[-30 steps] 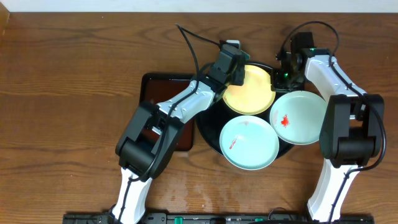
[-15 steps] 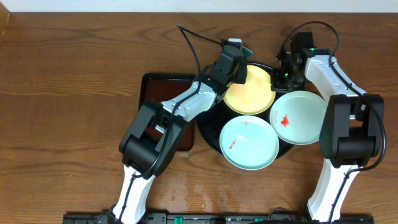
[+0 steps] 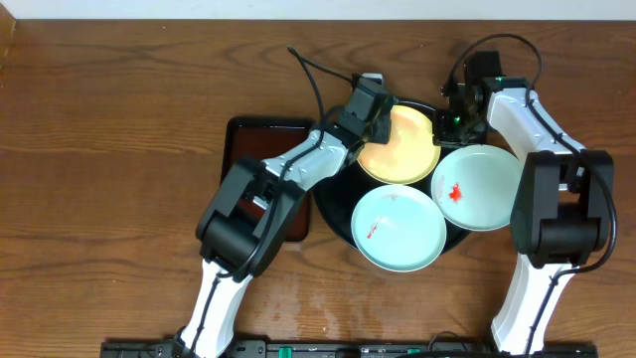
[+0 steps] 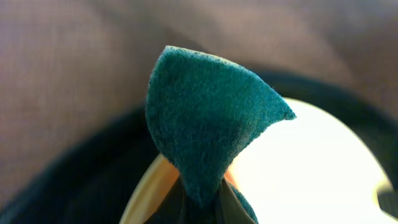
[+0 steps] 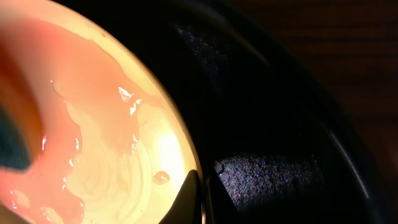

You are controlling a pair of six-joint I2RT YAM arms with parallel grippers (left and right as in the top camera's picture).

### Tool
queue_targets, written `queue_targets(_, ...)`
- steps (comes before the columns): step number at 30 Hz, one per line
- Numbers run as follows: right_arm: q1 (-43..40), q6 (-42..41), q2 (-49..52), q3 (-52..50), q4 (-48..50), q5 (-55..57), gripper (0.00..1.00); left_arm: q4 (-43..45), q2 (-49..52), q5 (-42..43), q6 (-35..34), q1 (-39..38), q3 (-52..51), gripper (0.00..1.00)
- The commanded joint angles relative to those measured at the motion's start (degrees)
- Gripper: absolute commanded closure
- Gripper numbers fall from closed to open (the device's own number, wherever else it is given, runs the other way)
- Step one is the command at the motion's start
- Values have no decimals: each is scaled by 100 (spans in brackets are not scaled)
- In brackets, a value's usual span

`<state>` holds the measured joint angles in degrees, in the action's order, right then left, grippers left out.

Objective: Clean dirty plates on tray and stack at the side
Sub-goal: 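Scrub the yellow plate surface with the sponge in left gripper, then return the sponge with left gripper to the small tray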

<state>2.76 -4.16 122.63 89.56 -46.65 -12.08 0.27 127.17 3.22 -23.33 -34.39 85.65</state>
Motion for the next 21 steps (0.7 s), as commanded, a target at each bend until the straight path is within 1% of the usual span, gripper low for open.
queue_targets(1,33,-98,-24,-44,-4,109,99,-732,-210,577,-498,-44,-103,92)
queue_targets(4,33,-98,-24,-44,-7,109,99,-1161,-457,933,-817,-46,-103,92)
queue_targets(8,33,-98,-24,-44,-22,109,99,-1285,-616,1360,-855,-44,-103,92)
queue_targets(10,33,-98,-24,-44,-28,109,99,-1285,-695,1423,-852,-31,-103,92)
queue_targets(16,33,-101,-24,-44,-26,107,98,-1622,-1569,1432,-846,122,-103,92)
queue_targets(17,33,-98,-24,-44,-26,107,97,-1718,-1729,1423,-844,151,-103,92)
queue_targets(19,33,-98,-24,-44,-26,107,90,-1982,-2052,1403,-756,227,-103,92)
queue_targets(21,35,-98,-24,-44,-28,107,85,-2439,-2391,1325,-645,350,-103,92)
